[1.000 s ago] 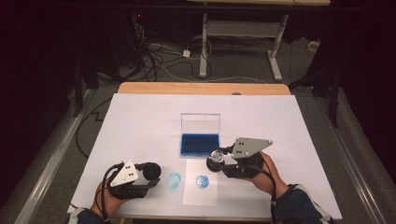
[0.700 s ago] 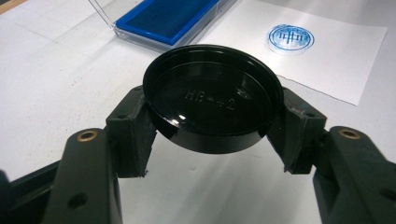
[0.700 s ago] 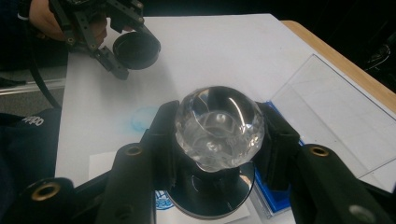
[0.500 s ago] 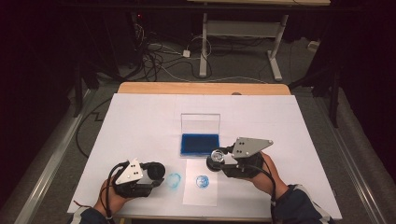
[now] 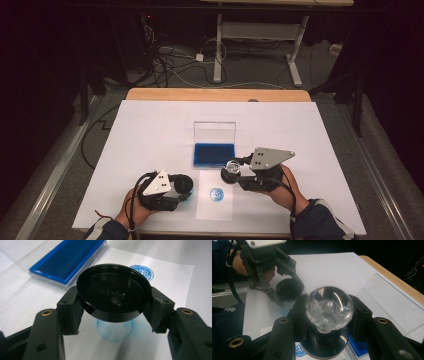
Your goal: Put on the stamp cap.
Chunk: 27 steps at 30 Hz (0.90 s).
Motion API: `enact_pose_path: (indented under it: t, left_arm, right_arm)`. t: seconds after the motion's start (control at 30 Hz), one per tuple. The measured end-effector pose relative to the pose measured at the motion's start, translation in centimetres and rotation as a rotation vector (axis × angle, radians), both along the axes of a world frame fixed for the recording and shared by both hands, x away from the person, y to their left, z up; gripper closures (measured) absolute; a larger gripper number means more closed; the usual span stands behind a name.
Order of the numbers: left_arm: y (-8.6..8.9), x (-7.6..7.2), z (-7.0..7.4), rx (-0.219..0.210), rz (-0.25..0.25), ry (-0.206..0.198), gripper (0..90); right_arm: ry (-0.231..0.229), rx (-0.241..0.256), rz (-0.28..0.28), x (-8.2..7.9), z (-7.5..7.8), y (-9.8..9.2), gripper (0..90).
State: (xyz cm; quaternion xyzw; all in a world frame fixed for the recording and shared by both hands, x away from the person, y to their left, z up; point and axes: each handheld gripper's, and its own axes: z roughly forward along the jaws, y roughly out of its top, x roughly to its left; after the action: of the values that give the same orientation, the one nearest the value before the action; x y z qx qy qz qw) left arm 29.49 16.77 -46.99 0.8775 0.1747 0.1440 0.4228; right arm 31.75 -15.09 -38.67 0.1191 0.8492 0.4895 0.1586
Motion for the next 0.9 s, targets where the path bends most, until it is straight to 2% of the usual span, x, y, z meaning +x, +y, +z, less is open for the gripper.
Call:
enact_pose_path:
  t: [0.23,0.37,0.5,0.53,0.9]
  left_arm:
    - [-2.2,0.3,0.0,0.008,-0.05,0.003,36.4]
    - [-3.5,0.6,0.0,0.011,-0.079,0.01,36.4]
    - [-4.7,0.8,0.0,0.016,-0.108,0.011,36.4]
    - [-4.9,0.8,0.1,0.004,-0.111,0.016,36.3]
    - [-7.2,0.9,0.2,-0.019,-0.151,0.026,36.4]
  right_arm:
    - [0.0,0.008,0.01,-0.1,0.0,0.2,56.6]
    - [-0.026,0.027,0.006,-0.5,0.2,0.3,56.6]
    - [-0.024,0.028,0.017,-0.7,0.2,0.5,56.6]
    - [-0.021,0.027,0.019,-0.7,0.1,0.6,56.6]
    - [-0.008,0.017,0.054,-1.2,-0.5,1.7,56.6]
